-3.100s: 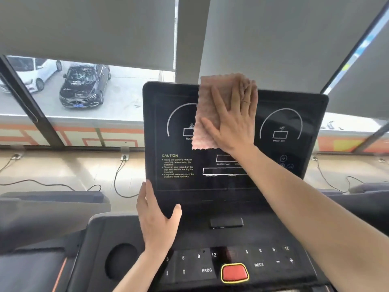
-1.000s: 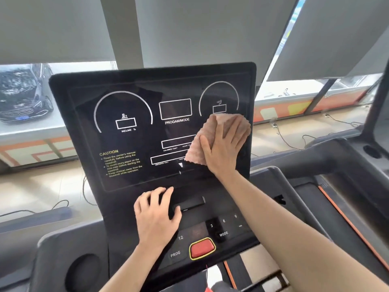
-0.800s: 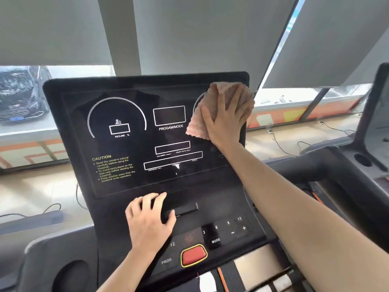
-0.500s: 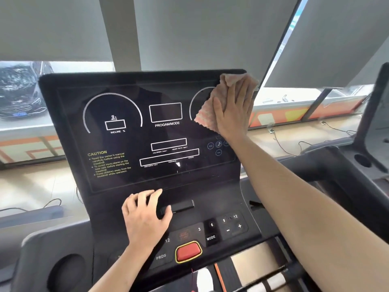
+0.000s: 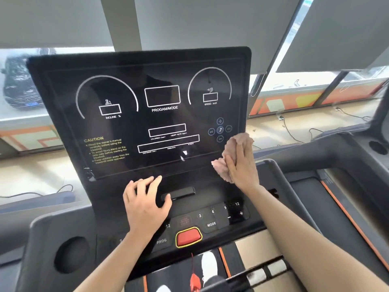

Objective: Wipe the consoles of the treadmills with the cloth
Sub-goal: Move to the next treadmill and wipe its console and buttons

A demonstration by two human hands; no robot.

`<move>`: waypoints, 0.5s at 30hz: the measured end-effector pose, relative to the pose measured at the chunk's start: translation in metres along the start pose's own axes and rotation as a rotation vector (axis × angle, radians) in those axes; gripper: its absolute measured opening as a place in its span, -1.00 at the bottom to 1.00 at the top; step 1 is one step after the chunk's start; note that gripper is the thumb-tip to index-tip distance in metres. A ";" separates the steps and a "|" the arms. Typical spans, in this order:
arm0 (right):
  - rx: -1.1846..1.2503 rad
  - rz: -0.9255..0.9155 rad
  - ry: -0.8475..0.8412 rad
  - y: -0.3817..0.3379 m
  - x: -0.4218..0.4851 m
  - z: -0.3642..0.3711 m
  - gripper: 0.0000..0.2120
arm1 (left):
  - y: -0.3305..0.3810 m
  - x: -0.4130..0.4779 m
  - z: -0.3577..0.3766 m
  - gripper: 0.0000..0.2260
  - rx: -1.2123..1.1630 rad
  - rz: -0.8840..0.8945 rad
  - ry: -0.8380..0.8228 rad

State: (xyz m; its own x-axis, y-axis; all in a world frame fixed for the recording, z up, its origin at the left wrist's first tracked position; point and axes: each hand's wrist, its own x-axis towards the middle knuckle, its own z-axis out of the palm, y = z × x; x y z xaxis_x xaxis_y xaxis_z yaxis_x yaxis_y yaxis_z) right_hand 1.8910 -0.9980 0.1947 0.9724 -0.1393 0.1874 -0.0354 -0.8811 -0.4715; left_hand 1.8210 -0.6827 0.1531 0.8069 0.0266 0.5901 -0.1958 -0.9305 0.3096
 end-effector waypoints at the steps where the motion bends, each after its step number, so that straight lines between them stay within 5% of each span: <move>1: 0.013 0.010 -0.001 0.002 -0.007 0.001 -0.38 | -0.001 0.000 0.000 -0.55 0.001 0.002 -0.008; 8: 0.068 0.013 0.081 -0.009 -0.041 0.019 -0.45 | -0.002 -0.003 -0.003 -0.52 -0.022 0.028 -0.034; 15: -0.088 -0.375 0.044 -0.022 -0.056 0.031 -0.51 | -0.010 -0.004 -0.014 -0.43 -0.068 0.073 -0.134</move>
State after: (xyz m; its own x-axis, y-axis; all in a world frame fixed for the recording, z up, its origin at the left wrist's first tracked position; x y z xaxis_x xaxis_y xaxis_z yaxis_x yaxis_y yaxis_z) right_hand 1.8449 -0.9571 0.1675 0.9108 0.1829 0.3701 0.2995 -0.9098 -0.2875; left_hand 1.8118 -0.6687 0.1576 0.8551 -0.0933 0.5099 -0.2904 -0.9010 0.3221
